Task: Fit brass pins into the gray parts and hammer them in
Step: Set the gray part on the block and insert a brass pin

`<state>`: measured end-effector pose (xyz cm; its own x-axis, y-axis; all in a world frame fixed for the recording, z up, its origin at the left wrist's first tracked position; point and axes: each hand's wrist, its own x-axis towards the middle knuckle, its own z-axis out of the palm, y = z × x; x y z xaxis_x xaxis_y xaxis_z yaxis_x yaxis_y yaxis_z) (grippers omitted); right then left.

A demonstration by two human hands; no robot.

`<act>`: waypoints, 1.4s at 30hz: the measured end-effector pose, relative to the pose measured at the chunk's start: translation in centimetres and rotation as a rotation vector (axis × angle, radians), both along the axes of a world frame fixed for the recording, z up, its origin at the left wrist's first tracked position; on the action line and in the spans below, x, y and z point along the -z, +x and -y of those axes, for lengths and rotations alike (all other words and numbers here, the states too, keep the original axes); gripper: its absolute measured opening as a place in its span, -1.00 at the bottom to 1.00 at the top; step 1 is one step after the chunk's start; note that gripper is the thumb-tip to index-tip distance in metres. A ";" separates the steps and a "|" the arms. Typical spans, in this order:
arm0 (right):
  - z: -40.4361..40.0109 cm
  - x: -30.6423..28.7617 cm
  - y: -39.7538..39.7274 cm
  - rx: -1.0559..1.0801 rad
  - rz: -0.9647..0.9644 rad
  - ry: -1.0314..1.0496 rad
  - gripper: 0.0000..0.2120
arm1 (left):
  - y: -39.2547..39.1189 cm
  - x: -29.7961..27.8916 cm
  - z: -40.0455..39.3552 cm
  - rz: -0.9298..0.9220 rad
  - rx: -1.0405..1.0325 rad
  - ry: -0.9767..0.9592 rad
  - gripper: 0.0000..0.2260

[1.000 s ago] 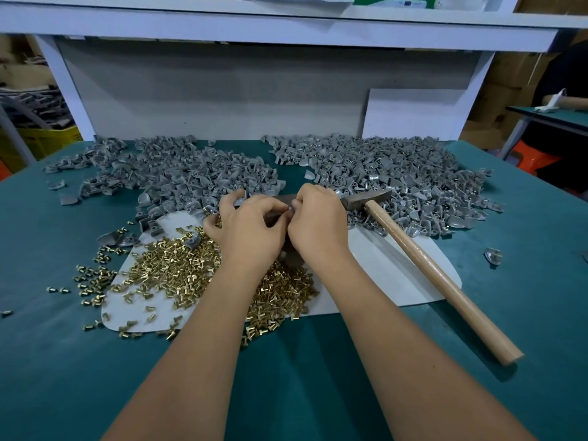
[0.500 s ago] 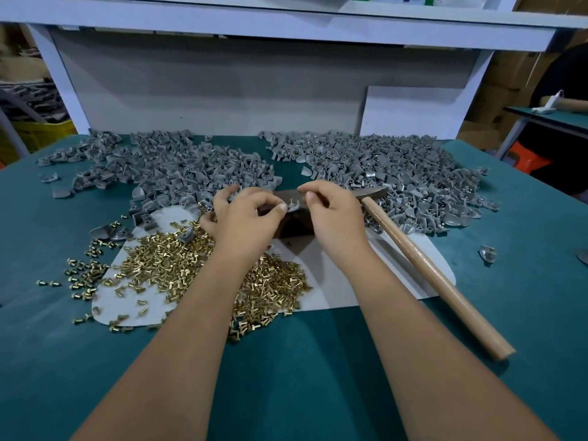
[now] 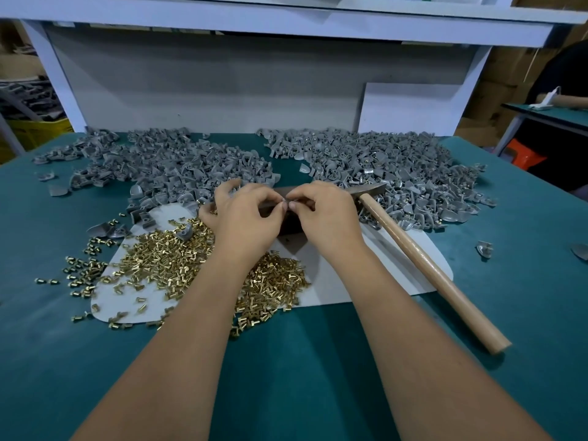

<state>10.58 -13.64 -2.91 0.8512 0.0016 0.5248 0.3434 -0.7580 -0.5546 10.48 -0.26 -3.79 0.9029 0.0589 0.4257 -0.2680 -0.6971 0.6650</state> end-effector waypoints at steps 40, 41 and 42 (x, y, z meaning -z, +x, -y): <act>3.4 -3.7 -9.0 0.386 0.172 -0.617 -0.66 | 0.2 0.6 1.3 -0.031 -0.199 -0.069 -0.90; 3.4 -3.7 -8.8 0.381 0.156 -0.619 -0.66 | 0.1 0.6 1.3 -0.038 -0.196 -0.079 -0.90; 3.4 -4.0 -8.7 0.396 0.160 -0.595 -0.67 | 0.2 0.6 1.3 -0.035 -0.203 -0.079 -0.90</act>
<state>1.86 -17.07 1.05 0.7599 0.0337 0.6492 0.0240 -0.9994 0.0238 10.64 -1.55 -4.36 0.8833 0.2735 0.3809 -0.1027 -0.6797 0.7262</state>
